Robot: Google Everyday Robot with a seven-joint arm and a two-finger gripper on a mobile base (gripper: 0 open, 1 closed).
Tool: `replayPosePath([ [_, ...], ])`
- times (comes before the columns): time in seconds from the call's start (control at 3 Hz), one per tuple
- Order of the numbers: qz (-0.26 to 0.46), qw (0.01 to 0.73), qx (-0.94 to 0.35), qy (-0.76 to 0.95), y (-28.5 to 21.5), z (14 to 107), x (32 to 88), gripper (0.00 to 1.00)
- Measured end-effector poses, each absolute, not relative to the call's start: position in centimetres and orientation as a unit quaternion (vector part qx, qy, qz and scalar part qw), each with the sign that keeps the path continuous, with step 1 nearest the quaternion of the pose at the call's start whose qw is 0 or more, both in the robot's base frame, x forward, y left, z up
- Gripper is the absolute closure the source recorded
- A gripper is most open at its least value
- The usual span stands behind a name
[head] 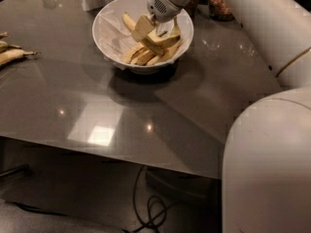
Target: Pick banana from white bowl
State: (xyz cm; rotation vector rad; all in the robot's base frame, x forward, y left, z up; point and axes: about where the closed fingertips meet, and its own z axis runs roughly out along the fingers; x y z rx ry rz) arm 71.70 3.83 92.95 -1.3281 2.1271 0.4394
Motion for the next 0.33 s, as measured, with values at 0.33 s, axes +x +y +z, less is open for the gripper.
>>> replayPosePath([
  [0.33,0.170,0.305,-0.499,0.793,3.86,95.11,70.72,1.00],
])
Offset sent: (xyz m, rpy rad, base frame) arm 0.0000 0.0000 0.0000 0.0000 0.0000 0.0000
